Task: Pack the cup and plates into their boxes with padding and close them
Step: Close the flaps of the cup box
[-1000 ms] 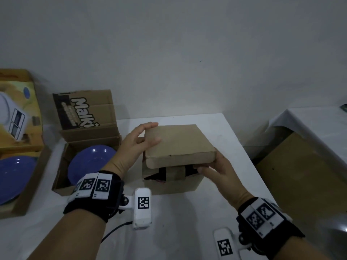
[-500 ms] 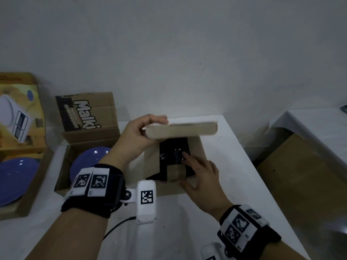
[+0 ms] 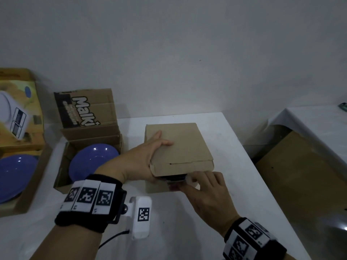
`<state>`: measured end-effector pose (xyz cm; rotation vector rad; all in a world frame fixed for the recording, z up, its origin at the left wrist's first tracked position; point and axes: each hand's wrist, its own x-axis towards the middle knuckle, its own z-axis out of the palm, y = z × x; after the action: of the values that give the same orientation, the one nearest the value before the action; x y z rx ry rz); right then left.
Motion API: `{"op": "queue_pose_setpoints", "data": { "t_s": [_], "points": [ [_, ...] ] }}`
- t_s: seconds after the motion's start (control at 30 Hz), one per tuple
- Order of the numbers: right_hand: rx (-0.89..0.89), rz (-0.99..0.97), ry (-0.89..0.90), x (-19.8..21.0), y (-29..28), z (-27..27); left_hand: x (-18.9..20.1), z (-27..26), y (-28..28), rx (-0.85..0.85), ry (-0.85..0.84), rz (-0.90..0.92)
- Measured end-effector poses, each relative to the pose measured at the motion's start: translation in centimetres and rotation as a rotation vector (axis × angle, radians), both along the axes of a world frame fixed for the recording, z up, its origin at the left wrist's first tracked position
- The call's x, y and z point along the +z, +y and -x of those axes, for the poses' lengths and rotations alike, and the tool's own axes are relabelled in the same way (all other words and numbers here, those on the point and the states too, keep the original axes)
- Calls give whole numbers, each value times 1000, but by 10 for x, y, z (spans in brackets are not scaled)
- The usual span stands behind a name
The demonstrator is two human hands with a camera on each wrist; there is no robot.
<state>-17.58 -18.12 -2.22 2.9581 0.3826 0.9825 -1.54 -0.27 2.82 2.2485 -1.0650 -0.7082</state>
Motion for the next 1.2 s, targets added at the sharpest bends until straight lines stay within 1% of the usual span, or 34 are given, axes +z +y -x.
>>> {"op": "queue_pose_setpoints", "data": {
  "t_s": [0.07, 0.13, 0.17, 0.23, 0.3, 0.5, 0.73, 0.87, 1.0, 1.13, 1.2],
  "points": [
    [-31, 11, 16, -1, -1, 0, 8, -1, 0, -23, 15, -125],
    [-30, 5, 33, -2, -2, -2, 15, -3, 2, 18, 52, -169],
    [-24, 4, 41, -2, -2, -4, 17, -5, 3, 61, 56, -135],
    [-17, 2, 53, -4, -2, -6, 16, -5, 4, 149, 11, -6],
    [-16, -9, 50, -5, -3, -6, 9, -4, 7, 187, -10, 84],
    [-21, -43, 36, -3, -4, -7, -2, 0, 12, 214, 61, 163],
    [-115, -107, 24, 1, -5, -4, -5, -1, 7, 209, 119, 210],
    [-86, -146, 54, -1, -6, -5, -5, -2, 5, 195, 119, 213],
    [-50, -177, 112, -1, -10, -7, -2, -2, 4, 203, 99, 174],
    [-39, -178, 152, -3, -15, -8, 0, -1, 3, 210, 45, 127],
    [-34, -181, 158, -4, -16, -8, -1, -1, 2, 275, -65, 124]
  ]
}}
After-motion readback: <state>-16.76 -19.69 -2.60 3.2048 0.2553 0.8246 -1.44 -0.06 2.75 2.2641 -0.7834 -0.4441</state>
